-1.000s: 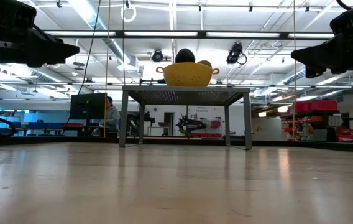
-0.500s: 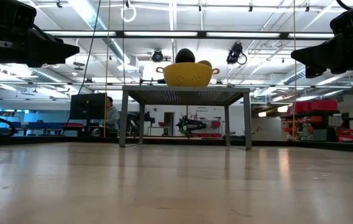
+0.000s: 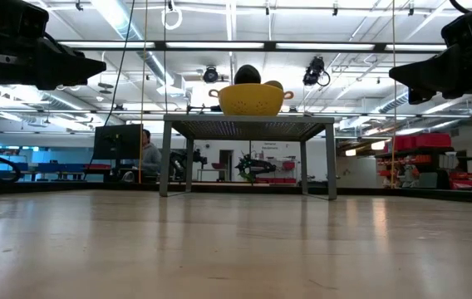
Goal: Pick & Place Fruit
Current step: Return to Home Position
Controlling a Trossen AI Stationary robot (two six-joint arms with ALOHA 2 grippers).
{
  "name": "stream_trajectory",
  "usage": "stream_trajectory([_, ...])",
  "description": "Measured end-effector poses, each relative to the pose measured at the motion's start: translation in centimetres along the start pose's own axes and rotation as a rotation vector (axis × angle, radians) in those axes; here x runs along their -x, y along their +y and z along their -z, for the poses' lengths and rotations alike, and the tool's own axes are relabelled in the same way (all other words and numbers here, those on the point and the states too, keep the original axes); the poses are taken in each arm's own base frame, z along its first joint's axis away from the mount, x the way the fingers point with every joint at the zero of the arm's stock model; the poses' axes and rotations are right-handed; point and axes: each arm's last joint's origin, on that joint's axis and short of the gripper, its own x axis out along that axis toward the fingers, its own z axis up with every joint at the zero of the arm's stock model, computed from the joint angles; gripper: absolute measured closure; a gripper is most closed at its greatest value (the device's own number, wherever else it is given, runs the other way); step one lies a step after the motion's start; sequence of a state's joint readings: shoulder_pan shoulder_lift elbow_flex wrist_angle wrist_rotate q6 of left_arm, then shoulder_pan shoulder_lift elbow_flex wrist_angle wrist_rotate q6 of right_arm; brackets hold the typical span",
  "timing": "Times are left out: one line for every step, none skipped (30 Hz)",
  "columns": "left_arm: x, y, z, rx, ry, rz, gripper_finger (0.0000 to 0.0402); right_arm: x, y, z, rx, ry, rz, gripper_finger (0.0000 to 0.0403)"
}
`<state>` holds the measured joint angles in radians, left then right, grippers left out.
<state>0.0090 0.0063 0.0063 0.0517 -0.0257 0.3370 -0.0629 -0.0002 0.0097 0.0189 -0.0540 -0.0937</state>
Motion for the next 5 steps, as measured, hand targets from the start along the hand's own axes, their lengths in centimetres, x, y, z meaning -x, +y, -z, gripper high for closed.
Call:
stream_trajectory([0.0,0.0,0.0,0.0,0.0,0.0,0.0375,0.0,0.0,0.0,0.0,0.0,0.0,0.0402])
stream_trajectory([0.0,0.0,0.0,0.0,0.0,0.0,0.0375,0.0,0.0,0.0,0.0,0.0,0.0,0.0402])
stream_trajectory([0.0,0.0,0.0,0.0,0.0,0.0,0.0375,0.0,0.0,0.0,0.0,0.0,0.0,0.0402])
stream_trajectory([0.0,0.0,0.0,0.0,0.0,0.0,0.0375,0.0,0.0,0.0,0.0,0.0,0.0,0.0402])
stream_trajectory([0.0,0.0,0.0,0.0,0.0,0.0,0.0375,0.0,0.0,0.0,0.0,0.0,0.0,0.0402])
